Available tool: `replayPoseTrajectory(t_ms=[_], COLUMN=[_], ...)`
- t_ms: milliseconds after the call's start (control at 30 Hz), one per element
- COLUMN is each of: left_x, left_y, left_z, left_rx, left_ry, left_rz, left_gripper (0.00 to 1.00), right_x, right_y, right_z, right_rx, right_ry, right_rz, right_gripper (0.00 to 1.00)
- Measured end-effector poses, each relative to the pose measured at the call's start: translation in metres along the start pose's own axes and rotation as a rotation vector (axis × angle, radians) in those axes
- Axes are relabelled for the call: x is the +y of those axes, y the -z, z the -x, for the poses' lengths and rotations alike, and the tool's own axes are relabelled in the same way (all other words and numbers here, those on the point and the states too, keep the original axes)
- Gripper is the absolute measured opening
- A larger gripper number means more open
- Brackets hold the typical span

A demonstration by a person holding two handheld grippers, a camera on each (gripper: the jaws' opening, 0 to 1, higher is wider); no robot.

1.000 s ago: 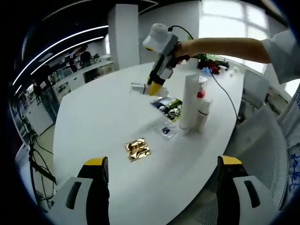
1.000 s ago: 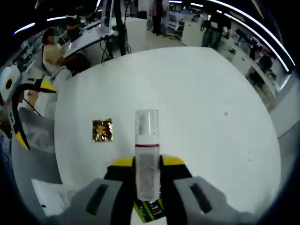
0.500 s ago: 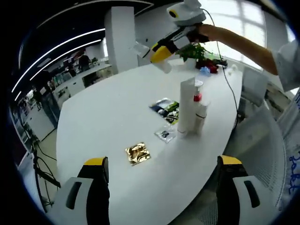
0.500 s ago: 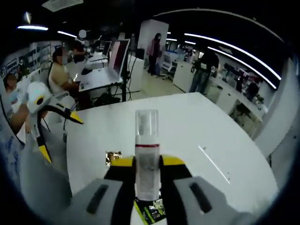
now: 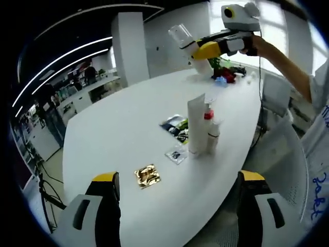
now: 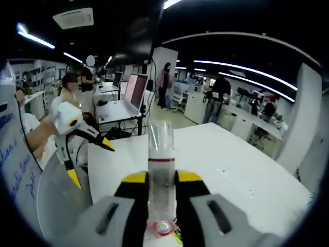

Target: Arrange the skincare products in the storage area until every visible bottle or jar stands upright without overlapping.

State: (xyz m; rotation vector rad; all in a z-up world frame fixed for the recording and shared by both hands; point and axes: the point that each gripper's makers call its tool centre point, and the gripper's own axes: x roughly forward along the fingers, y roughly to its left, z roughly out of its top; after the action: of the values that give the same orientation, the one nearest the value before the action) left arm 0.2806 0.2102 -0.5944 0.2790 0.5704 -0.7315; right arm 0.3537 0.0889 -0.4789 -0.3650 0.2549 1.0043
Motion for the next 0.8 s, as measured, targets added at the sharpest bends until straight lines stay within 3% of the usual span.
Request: replayPoseTrajectory(t_ms=[300,700,800], left_x=[-0.009,-0.025,-0.024], left_y=[-0.006,-0.004,-0.011], left_z=[0.002,0.001,0.002], left_rx=[-0.032,-0.061,-0.106], left_ry=[0.01,0.05,0.038], left_rz=[0.015,0.036,0.05], left_gripper=[0.9,0.8,0.74], right_x=[0.036,0.082,0.087], right_y=[0.017,0.058,0.067], right_z=[0.013,-0.011,-0.015], right_rx=[-0.056,-0.05,-0.044], right_ry=[0.018,0.024,0.04], right_rz=[-0.054,-0.123,-0.119], right_gripper=[0.18,0.19,0.19])
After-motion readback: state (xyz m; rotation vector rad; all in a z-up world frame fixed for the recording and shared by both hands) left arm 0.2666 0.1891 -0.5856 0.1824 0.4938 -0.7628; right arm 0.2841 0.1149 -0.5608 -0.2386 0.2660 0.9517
